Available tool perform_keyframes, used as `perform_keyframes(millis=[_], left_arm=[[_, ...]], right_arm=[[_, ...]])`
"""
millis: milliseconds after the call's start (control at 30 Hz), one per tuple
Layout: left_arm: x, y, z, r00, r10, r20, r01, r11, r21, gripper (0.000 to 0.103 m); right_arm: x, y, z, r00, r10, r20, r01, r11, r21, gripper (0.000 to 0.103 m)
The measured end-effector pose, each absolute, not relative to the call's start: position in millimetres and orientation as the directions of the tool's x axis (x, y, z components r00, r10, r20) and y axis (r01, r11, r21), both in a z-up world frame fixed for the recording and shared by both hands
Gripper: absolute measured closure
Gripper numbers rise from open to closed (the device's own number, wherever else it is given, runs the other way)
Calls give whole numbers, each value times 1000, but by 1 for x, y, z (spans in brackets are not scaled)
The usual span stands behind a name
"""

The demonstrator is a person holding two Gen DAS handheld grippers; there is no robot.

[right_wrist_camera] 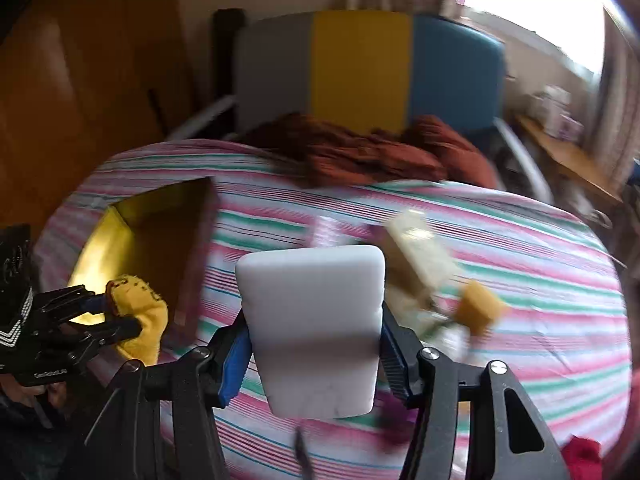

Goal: Organize objects
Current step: 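Carry both items to the gold tray and open both tools to release them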

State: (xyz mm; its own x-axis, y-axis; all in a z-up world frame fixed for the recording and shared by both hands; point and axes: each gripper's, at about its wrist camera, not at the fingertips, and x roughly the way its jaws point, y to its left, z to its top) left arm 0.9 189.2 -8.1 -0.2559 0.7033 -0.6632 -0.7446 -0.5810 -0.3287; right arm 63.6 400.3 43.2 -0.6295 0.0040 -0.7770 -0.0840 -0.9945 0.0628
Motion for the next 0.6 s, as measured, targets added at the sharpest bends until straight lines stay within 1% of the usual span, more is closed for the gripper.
perform_keyframes(millis=[133,333,533,600], left_arm=[[-16,139,-8,-349,653,-672,-671,-675,-308,57],[-43,71,-12,-481,540,-690,-546,-801,-246,57],[-80,39,-14,-562,455,-691,-459,-866,-197,57],[-95,36,-13,-597,421,-683,-436,-885,-164,57]], right_arm=[[26,355,33,-620,-97,-779,10,-993,116,46],[-19,301,24,-600,-192,-777,84,-980,178,46],[-64,260,8,-546,-213,-810,112,-977,181,46],[-83,250,8,-561,-191,-806,97,-981,166,43]])
